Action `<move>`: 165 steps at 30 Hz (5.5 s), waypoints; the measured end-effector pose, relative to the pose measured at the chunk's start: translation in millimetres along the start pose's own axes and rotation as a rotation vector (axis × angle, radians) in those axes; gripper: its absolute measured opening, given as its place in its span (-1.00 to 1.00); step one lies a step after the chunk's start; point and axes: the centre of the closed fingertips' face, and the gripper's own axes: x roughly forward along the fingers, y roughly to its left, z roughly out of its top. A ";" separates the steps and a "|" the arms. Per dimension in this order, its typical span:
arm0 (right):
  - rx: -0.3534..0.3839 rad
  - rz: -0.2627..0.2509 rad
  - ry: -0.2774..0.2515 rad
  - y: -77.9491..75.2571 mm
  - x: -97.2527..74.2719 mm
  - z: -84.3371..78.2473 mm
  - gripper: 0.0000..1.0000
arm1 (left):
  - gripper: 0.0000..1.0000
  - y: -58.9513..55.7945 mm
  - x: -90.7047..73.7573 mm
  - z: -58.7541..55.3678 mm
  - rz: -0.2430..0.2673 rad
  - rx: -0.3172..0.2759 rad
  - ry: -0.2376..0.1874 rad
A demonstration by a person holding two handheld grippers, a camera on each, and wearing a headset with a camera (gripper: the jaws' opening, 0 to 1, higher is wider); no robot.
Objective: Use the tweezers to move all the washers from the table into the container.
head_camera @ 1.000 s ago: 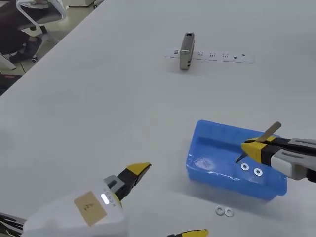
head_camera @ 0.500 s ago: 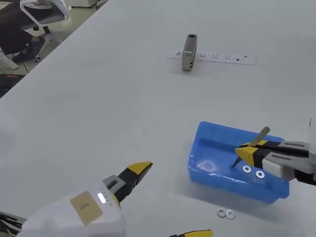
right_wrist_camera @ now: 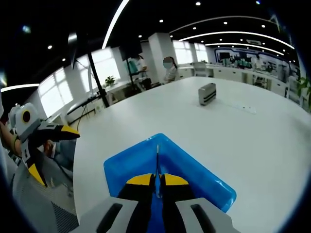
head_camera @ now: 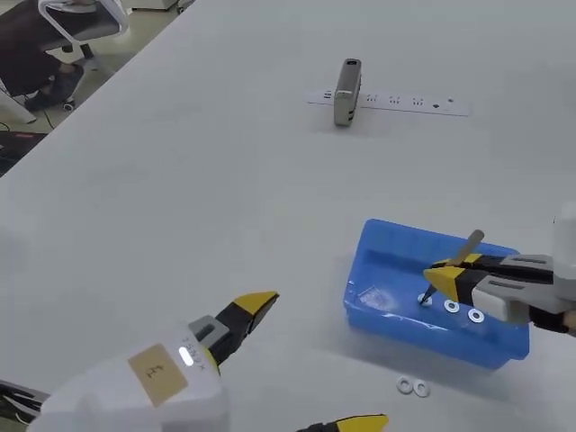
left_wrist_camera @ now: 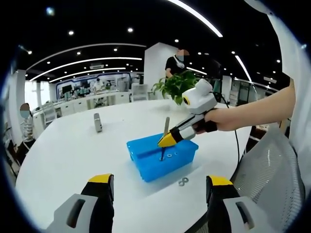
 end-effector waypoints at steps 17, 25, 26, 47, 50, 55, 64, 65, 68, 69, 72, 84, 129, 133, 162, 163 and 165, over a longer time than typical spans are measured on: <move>0.021 0.018 -0.029 5.9 -4.1 7.3 -0.93 | 0.56 0.4 0.0 -1.5 0.003 0.005 0.009; 0.041 0.036 -0.073 16.9 -13.1 17.6 -0.93 | 0.56 0.7 0.0 -0.8 0.004 0.001 0.005; 0.041 0.038 -0.078 18.4 -14.4 18.8 -0.93 | 0.56 0.8 0.0 -0.9 0.005 0.002 0.005; 0.062 0.073 -0.125 60.7 -47.7 14.9 -0.93 | 0.56 -1.3 -0.3 1.0 -0.006 0.008 -0.003; 0.063 0.077 -0.108 65.2 -47.3 6.5 -0.93 | 0.57 -1.6 -0.5 1.4 -0.005 0.009 -0.005; 0.057 0.080 -0.069 71.7 -42.4 -9.1 -0.93 | 0.57 -8.2 0.9 -0.3 -0.042 0.009 0.004; 0.042 0.067 0.006 81.3 -34.2 -39.7 -0.93 | 0.59 -8.3 -0.6 2.9 -0.041 -0.002 -0.016; 0.037 0.065 0.014 82.3 -33.7 -41.7 -0.93 | 0.59 -8.4 -0.8 3.4 -0.042 -0.001 -0.019; 0.024 0.053 0.023 81.5 -33.0 -43.9 -0.93 | 0.59 -9.5 -1.1 4.6 -0.047 0.000 -0.025; 0.021 0.047 0.026 80.7 -33.1 -44.2 -0.93 | 0.59 -10.4 -1.2 5.3 -0.051 0.000 -0.029; 0.000 0.029 0.030 78.6 -33.3 -43.4 -0.93 | 0.59 -11.0 -1.2 5.9 -0.054 0.001 -0.033; -0.015 0.023 0.025 78.4 -28.0 -45.1 -0.92 | 0.62 -6.8 -2.6 7.4 -0.034 -0.017 -0.046; 0.163 -0.106 -0.231 82.7 -41.9 22.6 -0.94 | 0.68 -23.6 -4.1 19.1 -0.121 -0.010 -0.113; 0.168 -0.105 -0.247 81.5 -42.0 29.1 -0.94 | 0.67 -24.0 -4.6 19.4 -0.119 -0.002 -0.114; -0.002 -0.231 -0.172 32.7 -12.0 45.9 -0.95 | 0.63 -26.9 -3.4 17.7 -0.133 0.011 -0.099; 0.002 -0.227 -0.173 32.1 -11.2 46.1 -0.94 | 0.64 -27.2 -3.7 18.5 -0.135 0.009 -0.103; 0.007 -0.223 -0.166 29.7 -9.1 44.7 -0.94 | 0.64 -26.9 -5.0 21.5 -0.135 0.007 -0.120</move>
